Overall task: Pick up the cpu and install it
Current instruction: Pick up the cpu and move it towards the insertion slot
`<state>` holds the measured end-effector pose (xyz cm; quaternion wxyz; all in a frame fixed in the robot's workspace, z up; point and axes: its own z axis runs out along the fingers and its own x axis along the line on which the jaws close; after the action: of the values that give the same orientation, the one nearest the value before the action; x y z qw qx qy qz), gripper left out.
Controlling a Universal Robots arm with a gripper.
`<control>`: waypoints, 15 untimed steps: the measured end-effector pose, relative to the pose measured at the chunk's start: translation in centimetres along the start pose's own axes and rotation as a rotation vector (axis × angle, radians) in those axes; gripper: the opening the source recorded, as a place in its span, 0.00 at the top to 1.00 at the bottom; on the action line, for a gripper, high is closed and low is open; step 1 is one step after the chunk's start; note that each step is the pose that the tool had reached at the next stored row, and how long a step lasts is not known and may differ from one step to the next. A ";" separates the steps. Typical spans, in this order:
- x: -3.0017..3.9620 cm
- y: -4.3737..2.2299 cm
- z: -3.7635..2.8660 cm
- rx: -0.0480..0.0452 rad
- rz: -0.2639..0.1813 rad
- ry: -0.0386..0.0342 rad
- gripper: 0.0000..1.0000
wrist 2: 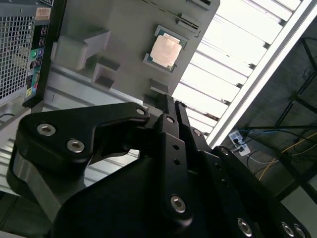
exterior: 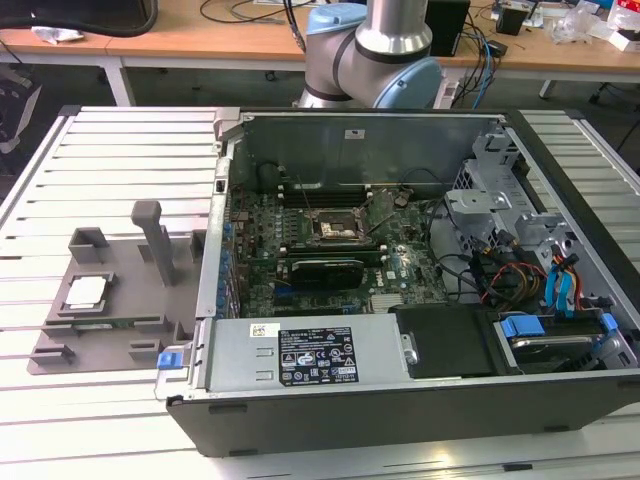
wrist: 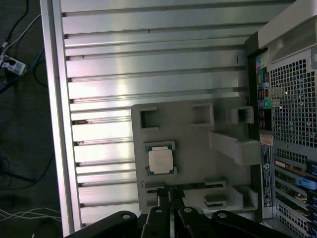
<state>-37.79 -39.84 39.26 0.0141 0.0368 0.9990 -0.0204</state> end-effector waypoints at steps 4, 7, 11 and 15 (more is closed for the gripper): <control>0.00 0.00 0.00 0.0008 0.000 0.0000 0.40; 0.00 0.00 0.00 0.0011 0.000 -0.0001 0.34; 0.01 0.01 0.21 0.0011 0.000 -0.0001 0.34; 0.03 0.04 0.99 0.0011 0.000 -0.0001 0.34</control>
<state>-37.79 -39.84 38.27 0.0141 0.0368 0.9990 -0.0209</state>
